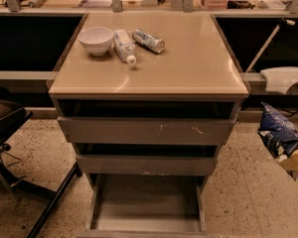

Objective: Place blue chip bag into bottom drawer

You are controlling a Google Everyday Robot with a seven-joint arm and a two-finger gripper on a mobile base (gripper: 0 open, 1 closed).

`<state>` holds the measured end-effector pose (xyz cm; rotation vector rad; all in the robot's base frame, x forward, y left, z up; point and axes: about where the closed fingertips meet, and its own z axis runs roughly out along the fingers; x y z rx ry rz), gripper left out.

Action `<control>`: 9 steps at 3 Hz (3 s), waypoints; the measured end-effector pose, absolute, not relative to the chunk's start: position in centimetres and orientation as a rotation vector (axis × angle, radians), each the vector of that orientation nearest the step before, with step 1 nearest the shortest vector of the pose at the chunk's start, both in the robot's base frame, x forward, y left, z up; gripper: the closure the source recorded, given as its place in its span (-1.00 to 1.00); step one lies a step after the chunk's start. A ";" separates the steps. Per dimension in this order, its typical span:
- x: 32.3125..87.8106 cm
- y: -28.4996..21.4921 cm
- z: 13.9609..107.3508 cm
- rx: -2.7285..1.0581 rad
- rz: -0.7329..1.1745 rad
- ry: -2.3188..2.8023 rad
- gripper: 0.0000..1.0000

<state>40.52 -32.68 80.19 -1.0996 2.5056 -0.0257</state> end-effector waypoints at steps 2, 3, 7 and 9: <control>40.1 -32.3 78.4 -1.006 0.020 2.483 1.00; 39.5 -26.4 72.3 -0.907 0.218 2.440 1.00; 39.6 -3.8 56.4 -1.071 0.726 2.353 1.00; 34.1 -9.2 45.3 -0.991 0.518 2.581 1.00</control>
Offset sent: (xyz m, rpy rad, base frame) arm -0.0117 0.0104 -0.0619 0.2207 -0.1220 -0.1654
